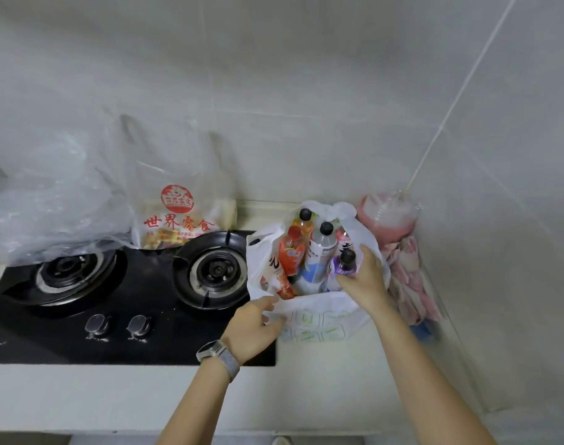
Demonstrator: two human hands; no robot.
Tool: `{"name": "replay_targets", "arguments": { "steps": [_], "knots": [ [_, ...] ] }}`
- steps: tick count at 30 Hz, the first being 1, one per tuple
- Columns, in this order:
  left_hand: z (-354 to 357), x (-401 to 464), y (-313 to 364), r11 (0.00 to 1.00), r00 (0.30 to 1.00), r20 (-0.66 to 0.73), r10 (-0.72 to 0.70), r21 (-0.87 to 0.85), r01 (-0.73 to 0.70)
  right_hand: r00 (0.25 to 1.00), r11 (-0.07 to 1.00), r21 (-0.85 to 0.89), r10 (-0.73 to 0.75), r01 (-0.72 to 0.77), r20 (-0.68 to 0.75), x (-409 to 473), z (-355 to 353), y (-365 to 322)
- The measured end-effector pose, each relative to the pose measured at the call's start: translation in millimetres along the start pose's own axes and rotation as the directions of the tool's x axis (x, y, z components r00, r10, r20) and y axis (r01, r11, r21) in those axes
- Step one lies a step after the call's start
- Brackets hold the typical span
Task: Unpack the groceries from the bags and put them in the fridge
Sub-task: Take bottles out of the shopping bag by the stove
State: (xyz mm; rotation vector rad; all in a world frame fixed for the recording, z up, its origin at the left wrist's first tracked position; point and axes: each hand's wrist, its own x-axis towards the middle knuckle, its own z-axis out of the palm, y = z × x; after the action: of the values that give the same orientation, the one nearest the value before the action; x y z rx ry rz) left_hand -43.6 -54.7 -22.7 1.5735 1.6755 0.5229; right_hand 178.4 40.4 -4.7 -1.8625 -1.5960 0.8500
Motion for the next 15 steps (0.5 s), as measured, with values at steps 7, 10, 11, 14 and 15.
{"name": "replay_targets", "arguments": {
  "steps": [7, 10, 11, 14, 15],
  "knots": [
    [14, 25, 5, 0.998, 0.994, -0.105, 0.008, -0.066, -0.015, 0.993, 0.978, -0.192, 0.100, -0.086, 0.064, 61, 28, 37],
    [11, 29, 4, 0.993, 0.995, -0.094, -0.015, -0.120, 0.004, 0.998, 0.962, -0.268, 0.060, -0.051, 0.026, 57, 35, 29],
    [8, 30, 2, 0.991, 0.997, -0.071, -0.022, -0.130, 0.013, 0.998, 0.953, -0.298, 0.062, -0.050, 0.030, 56, 38, 27],
    [-8, 36, -3, 0.991, 0.998, -0.042, -0.045, -0.128, 0.039, 0.995, 0.947, -0.316, 0.073, -0.049, 0.066, 51, 48, 23],
    [-13, 38, -5, 0.991, 0.997, -0.053, -0.052, -0.129, 0.045, 0.994, 0.951, -0.306, 0.072, -0.045, 0.077, 50, 51, 22]
  ]
}}
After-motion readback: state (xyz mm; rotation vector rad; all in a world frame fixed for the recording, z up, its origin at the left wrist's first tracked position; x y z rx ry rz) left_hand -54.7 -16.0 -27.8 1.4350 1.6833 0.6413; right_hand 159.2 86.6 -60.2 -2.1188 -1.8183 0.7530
